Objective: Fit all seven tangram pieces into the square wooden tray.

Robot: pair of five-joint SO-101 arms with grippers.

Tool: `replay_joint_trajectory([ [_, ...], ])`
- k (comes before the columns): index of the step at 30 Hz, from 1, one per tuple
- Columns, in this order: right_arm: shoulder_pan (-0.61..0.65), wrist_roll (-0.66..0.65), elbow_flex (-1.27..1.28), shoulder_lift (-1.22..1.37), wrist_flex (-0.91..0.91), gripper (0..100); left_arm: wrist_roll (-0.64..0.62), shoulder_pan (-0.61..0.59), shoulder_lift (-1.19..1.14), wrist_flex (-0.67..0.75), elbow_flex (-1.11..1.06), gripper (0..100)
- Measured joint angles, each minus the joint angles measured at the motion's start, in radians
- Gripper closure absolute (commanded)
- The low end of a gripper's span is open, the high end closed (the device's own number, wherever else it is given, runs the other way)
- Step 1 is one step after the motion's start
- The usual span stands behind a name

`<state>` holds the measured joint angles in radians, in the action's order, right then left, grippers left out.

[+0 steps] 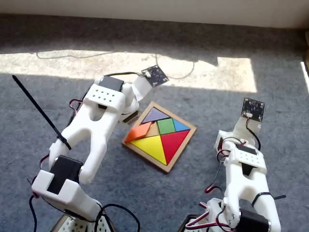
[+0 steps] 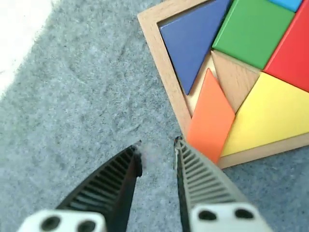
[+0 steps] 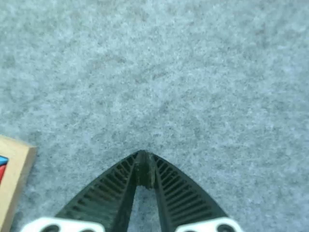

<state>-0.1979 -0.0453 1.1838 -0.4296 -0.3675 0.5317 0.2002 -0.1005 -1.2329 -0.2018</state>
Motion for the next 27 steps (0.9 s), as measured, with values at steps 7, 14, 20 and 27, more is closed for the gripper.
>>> replay_joint_trajectory([
  [7,0.0,0.0,0.0,0.0,0.0,99.1,0.0,0.008,-0.071,0.035,-0.032,88],
  [14,0.0,0.0,0.0,0.0,0.0,99.1,0.002,0.008,-0.19,0.118,-0.029,88],
  [20,0.0,0.0,0.0,0.0,0.0,99.1,0.002,0.031,-0.195,0.121,-0.014,88],
  [27,0.0,0.0,0.0,0.0,0.0,99.1,0.0,0.04,-0.206,0.018,0.123,89],
])
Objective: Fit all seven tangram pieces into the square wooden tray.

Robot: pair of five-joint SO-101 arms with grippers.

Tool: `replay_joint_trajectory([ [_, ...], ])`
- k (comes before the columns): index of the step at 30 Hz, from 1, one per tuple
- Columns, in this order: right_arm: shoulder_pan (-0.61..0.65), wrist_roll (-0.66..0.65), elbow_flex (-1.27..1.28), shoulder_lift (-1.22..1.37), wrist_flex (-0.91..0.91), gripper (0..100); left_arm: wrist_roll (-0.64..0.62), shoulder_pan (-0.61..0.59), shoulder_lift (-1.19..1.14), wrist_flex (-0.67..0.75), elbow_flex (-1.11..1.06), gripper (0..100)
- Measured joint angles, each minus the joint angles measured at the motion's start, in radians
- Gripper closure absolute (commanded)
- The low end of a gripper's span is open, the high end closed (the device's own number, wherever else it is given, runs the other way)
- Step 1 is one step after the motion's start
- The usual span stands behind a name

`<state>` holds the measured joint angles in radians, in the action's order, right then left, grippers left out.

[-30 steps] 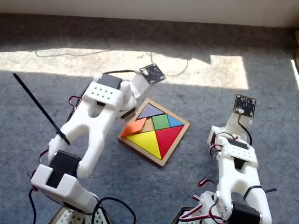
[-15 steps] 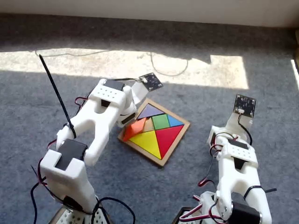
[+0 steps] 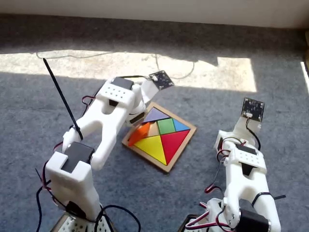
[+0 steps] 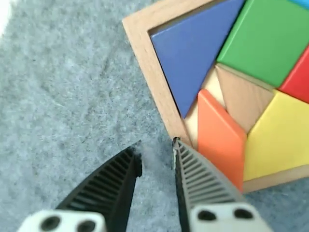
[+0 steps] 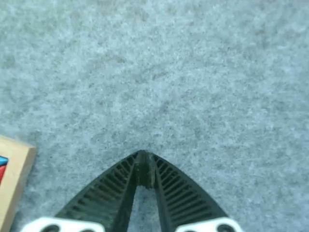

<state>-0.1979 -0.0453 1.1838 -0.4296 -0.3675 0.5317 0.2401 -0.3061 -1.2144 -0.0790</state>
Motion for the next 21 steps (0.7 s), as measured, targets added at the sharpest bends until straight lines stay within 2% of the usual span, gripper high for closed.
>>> replay_joint_trajectory([
  [6,0.0,0.0,0.0,0.0,0.0,99.1,-0.075,-0.003,0.0,-0.213,0.184,89],
  [10,0.0,0.0,0.0,0.0,0.0,99.1,-0.084,0.02,0.0,-0.295,0.201,89],
  [18,0.0,0.0,0.0,0.0,0.0,99.1,-0.124,0.061,0.0,-0.305,0.101,89],
  [21,0.0,0.0,0.0,0.0,0.0,99.1,-0.124,0.072,0.0,-0.269,0.044,88],
])
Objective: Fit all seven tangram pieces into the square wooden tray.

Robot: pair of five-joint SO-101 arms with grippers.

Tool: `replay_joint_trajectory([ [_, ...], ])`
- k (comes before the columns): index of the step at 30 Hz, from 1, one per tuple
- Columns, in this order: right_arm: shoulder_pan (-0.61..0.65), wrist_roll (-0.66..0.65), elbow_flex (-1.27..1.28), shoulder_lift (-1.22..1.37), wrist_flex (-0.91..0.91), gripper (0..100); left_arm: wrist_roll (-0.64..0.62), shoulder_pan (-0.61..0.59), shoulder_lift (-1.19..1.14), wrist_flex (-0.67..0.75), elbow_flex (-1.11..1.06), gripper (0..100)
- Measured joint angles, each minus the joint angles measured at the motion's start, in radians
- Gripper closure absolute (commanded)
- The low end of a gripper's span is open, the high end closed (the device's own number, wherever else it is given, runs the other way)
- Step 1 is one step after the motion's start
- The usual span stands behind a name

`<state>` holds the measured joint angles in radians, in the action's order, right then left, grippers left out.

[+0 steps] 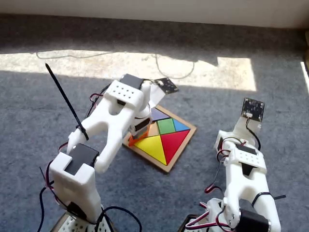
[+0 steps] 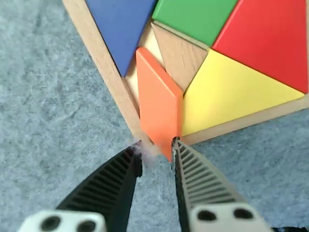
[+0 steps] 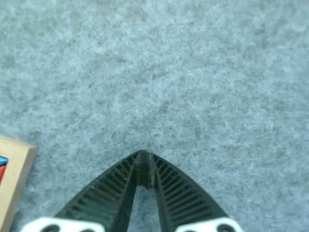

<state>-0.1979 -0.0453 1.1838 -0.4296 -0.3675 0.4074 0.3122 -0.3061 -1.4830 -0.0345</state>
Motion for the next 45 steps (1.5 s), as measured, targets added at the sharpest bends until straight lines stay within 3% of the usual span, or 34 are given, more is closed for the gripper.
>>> replay_joint_trajectory([
  [9,0.002,0.0,0.0,0.0,0.0,99.1,0.0,0.005,-0.008,0.198,-0.087,88],
  [18,0.002,0.0,0.0,0.0,0.0,99.1,0.0,0.006,0.002,0.132,-0.077,89],
  [27,0.0,0.0,0.0,0.0,0.0,99.1,-0.006,0.005,0.221,0.069,-0.074,88],
  [37,0.0,-0.003,0.0,0.0,0.0,99.1,-0.009,-0.015,0.137,0.304,-0.17,88],
  [45,0.0,-0.003,0.0,0.0,0.0,99.1,-0.009,-0.029,0.077,0.325,-0.19,89],
])
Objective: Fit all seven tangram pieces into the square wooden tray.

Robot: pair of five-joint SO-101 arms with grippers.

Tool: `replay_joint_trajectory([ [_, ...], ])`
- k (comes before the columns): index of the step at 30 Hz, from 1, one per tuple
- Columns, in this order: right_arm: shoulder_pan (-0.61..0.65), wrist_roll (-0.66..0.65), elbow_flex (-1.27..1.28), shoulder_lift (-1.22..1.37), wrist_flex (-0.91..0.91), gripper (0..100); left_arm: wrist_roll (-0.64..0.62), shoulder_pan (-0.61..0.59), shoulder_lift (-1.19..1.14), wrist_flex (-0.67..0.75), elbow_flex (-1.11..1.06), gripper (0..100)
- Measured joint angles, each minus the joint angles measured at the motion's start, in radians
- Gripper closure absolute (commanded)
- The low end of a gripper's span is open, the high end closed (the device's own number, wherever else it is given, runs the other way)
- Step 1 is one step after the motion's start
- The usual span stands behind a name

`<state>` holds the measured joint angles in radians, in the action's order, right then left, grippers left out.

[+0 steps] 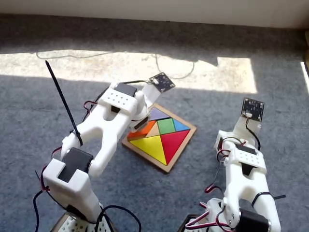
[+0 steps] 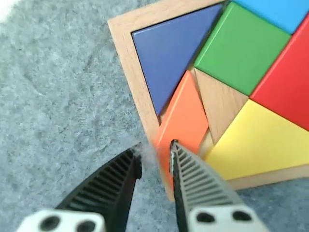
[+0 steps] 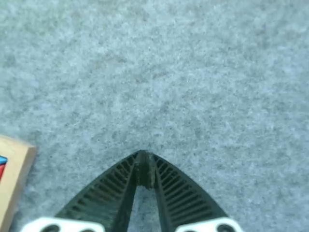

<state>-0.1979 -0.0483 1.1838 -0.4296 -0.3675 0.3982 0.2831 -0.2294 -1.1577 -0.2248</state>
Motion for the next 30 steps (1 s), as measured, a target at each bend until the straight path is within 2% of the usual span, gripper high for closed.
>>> replay_joint_trajectory([
  [8,0.002,0.0,0.0,0.0,0.0,99.1,-0.057,0.087,-0.003,-0.046,-0.003,89],
  [17,0.003,0.0,0.0,0.0,0.0,99.1,-0.061,0.084,0.091,-0.074,-0.005,86],
  [21,0.003,0.0,0.0,0.0,0.0,99.1,-0.06,0.038,0.158,-0.084,-0.005,76],
  [26,0.003,0.0,0.0,0.0,0.0,99.1,-0.06,-0.074,0.169,-0.084,-0.006,76],
  [30,0.003,0.0,0.0,0.0,0.0,99.1,-0.061,-0.1,0.132,-0.084,-0.011,75],
])
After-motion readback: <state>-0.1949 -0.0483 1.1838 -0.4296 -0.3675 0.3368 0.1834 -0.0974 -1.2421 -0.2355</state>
